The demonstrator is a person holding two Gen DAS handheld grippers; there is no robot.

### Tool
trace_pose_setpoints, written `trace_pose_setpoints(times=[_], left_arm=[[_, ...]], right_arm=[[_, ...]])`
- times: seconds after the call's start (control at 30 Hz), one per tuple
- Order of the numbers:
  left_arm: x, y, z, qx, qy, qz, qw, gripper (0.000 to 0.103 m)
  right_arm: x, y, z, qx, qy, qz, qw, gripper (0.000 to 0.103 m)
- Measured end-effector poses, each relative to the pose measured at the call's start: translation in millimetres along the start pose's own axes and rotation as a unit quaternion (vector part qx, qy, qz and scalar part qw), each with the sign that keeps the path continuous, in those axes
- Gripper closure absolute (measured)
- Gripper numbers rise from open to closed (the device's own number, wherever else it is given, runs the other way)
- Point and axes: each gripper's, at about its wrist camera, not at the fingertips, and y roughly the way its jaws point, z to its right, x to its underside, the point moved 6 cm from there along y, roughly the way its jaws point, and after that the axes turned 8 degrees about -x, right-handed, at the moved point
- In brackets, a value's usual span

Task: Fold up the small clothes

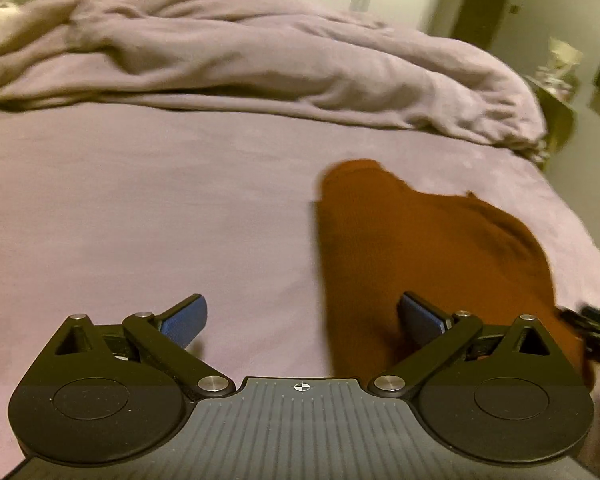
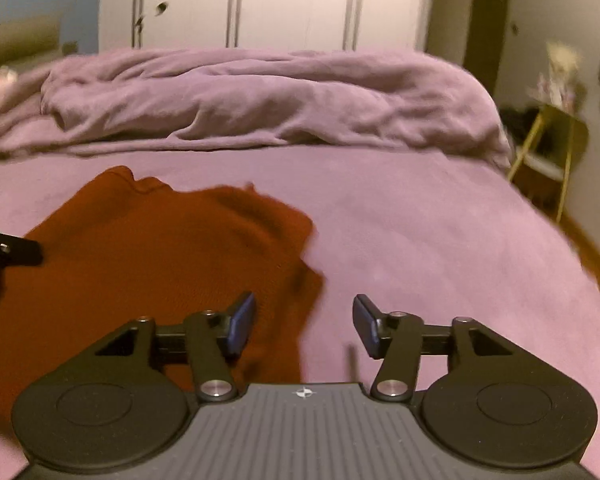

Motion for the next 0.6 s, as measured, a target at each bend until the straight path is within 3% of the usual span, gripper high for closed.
trace_pose_setpoints(times=[0.07,0.1,0.17,0.23,0.3,0.4,0.53,0.6], left_arm=[[-0.9,-3.7,-14.1,-0.018,-0.012,-0.012,0.9997,0.000],[-1.3,-3.0,-17.2,0.000,-0.024,-0.021,0.9995,0.000],[-0.5,1.5,-18.9,0.082,-0.071,-0.054,0.9926,0.000],[1.2,9.2,-14.0,0.156,-0.115,-0.082,0.9777,0.000],[4.0,22.3,-3.7,0.202,-0.135,-0.111,0.9636,0.000],[8.5,41.5,9.1,0.222,-0.137,-0.142,0.9547,0.000],[3.6,57.2,15.7,0.250,-0.149,-0.147,0.9453,0.001],[2.7,64.1,19.7,0.267,-0.163,-0.155,0.9372,0.008]], right_arm=[[7.8,-10.3,23.4,-0.022,0.057,-0.017,0.998,0.050],[9.1,-12.2,31.9,-0.039,0.083,-0.019,0.996,0.050],[9.4,-12.3,43.1,-0.102,0.148,-0.022,0.983,0.048],[7.4,-3.3,45.7,-0.167,0.211,-0.035,0.963,0.045],[6.0,10.7,44.0,-0.205,0.240,-0.046,0.948,0.045],[9.4,32.4,41.0,-0.233,0.266,-0.071,0.933,0.045],[7.9,46.3,42.4,-0.250,0.277,-0.075,0.925,0.048],[7.0,52.6,41.0,-0.253,0.282,-0.080,0.922,0.051]])
